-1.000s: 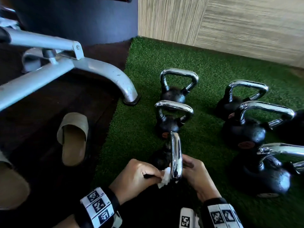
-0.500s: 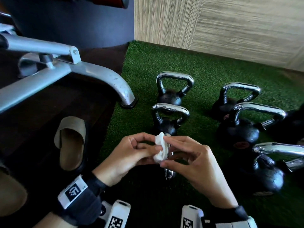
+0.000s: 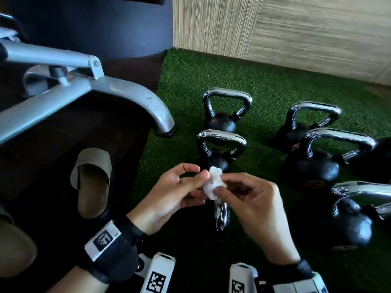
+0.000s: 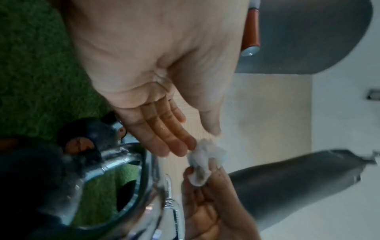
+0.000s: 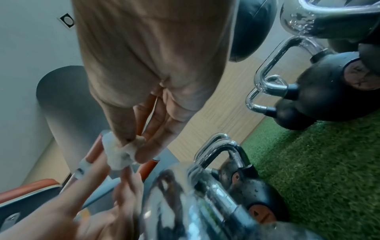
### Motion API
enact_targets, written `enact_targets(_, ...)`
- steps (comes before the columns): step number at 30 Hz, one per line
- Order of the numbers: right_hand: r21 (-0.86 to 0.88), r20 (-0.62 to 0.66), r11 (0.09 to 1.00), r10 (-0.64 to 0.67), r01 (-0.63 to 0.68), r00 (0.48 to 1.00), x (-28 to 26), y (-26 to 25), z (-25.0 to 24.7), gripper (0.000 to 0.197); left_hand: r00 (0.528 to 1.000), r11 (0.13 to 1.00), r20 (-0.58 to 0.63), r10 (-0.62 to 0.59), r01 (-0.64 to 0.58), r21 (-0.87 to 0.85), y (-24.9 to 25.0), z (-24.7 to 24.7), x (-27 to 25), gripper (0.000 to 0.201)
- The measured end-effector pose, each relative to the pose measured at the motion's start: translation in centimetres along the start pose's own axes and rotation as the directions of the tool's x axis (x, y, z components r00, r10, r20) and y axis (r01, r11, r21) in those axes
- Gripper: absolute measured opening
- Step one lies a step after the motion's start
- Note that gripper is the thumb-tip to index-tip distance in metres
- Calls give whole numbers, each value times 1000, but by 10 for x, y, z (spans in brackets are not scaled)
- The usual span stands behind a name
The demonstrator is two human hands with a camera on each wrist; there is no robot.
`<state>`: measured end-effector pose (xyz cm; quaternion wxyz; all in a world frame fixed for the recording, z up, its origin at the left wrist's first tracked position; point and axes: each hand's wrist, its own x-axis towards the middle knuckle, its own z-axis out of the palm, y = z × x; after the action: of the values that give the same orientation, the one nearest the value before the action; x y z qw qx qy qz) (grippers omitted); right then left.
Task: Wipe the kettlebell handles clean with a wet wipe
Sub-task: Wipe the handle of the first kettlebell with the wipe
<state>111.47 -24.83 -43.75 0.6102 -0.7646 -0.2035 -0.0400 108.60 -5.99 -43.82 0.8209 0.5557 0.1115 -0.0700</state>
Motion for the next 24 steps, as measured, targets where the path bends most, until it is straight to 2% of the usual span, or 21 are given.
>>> enact_targets(2,-12,-87,999,29,-31,996,6,12,-11,17,998,990,-14,68,-66,124,-7,-10,6,27)
enact_targets(3,4,-136,998,69,-69,988,8,22,-19,16,995,969,15,102,-103,225,-15,-19,9,34)
enact_targets(4,15,-176,993,117,-117,977,10,33,-25,15,990,921,86,114,-138,363,-25,-29,13,53)
enact_targets(5,8,-207,986,165,-167,964,10,44,-31,16,980,832,180,87,-171,528,-38,-37,16,74)
enact_targets(6,-10,-226,976,208,-216,952,9,56,-33,16,962,707,271,36,-217,673,-52,-42,19,94)
enact_targets(8,-41,-229,956,273,-289,934,7,75,-31,16,928,475,372,-31,-314,822,-80,-40,25,137)
enact_targets(9,-54,-223,949,293,-312,930,6,83,-26,17,927,434,376,-15,-333,837,-91,-34,27,150)
enact_targets(11,-92,-199,938,310,-333,930,6,92,-16,23,943,461,320,90,-324,826,-106,-18,30,157)
enact_targets(13,-133,-152,933,315,-335,937,7,98,-7,29,939,483,263,220,-339,807,-115,-9,34,147)
enact_targets(15,-157,-117,929,318,-334,941,9,100,-1,31,922,469,262,286,-373,800,-116,-11,39,133)
enact_targets(18,-208,-73,919,328,-336,942,13,100,5,26,876,422,352,328,-470,775,-110,-23,45,113)
enact_targets(20,-262,-50,907,328,-329,943,20,99,5,21,862,469,372,343,-501,728,-105,-28,46,106)
enact_targets(22,-315,-37,899,310,-305,950,29,95,6,16,864,513,361,351,-500,698,-100,-31,46,109)
enact_targets(24,-342,-78,902,251,-262,965,35,92,10,13,868,539,353,349,-494,683,-102,-35,49,106)
